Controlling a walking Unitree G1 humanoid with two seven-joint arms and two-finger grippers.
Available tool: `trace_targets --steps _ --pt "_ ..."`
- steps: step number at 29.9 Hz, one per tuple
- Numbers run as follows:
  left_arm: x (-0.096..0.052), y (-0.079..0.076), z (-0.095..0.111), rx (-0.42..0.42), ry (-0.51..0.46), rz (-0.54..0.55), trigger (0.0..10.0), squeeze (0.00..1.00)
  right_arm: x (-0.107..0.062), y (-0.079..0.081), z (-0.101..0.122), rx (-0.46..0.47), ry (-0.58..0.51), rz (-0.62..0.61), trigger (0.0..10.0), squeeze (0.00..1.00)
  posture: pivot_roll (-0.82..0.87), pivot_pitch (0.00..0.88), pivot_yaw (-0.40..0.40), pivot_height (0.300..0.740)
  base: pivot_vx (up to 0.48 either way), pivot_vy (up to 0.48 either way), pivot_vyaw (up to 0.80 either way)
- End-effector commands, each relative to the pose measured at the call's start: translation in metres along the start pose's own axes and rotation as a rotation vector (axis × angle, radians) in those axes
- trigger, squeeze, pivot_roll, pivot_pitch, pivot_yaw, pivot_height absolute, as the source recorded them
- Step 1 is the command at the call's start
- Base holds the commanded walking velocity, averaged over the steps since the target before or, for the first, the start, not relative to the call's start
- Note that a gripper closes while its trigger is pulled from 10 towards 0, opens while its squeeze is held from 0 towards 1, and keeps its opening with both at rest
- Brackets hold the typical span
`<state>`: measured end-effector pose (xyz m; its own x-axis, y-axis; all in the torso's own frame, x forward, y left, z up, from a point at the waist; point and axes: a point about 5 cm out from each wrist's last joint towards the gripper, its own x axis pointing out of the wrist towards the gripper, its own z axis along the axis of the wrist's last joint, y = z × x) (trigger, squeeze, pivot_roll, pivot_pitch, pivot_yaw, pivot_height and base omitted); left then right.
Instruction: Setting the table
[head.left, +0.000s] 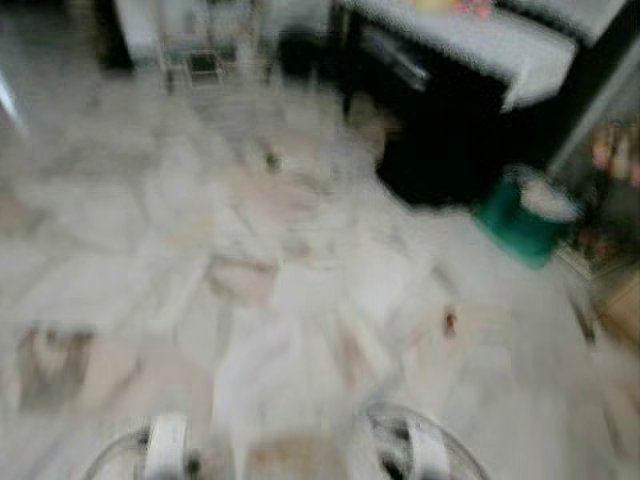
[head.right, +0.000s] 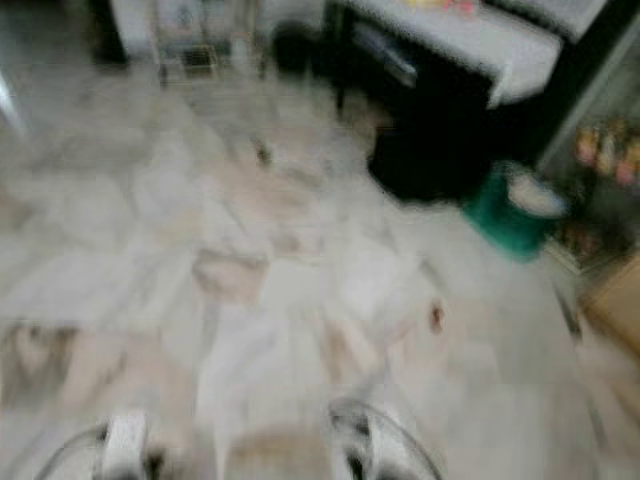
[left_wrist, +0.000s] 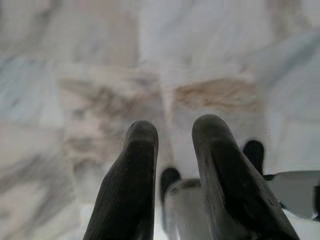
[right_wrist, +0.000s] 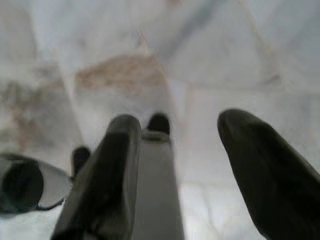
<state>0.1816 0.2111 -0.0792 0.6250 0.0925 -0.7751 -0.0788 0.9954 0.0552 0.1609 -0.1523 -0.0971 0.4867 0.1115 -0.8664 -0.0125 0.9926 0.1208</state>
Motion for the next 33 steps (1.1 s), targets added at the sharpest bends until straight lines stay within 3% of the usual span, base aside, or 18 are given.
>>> trace_targets --steps 1,20,33 --pt "-0.0028 0.0054 -0.0102 0.010 0.033 0.013 10.0 0.00 0.0012 0.0050 0.0047 -0.004 -0.014 0.012 10.0 0.00 0.10 0.000 -0.090 0.740 0.000 0.000 -0.59" --pt "-0.0038 0.0045 -0.0153 0.011 0.051 0.015 10.0 0.00 0.0012 0.0047 0.0050 -0.017 -0.012 0.016 10.0 0.00 0.10 0.000 -0.092 0.740 0.000 0.000 -0.59" --pt "-0.0032 0.0054 -0.0126 -0.030 0.040 0.026 10.0 0.00 0.0012 0.0049 0.0052 -0.018 -0.013 0.014 10.0 0.00 0.10 0.000 -0.090 0.740 0.000 0.000 -0.59"
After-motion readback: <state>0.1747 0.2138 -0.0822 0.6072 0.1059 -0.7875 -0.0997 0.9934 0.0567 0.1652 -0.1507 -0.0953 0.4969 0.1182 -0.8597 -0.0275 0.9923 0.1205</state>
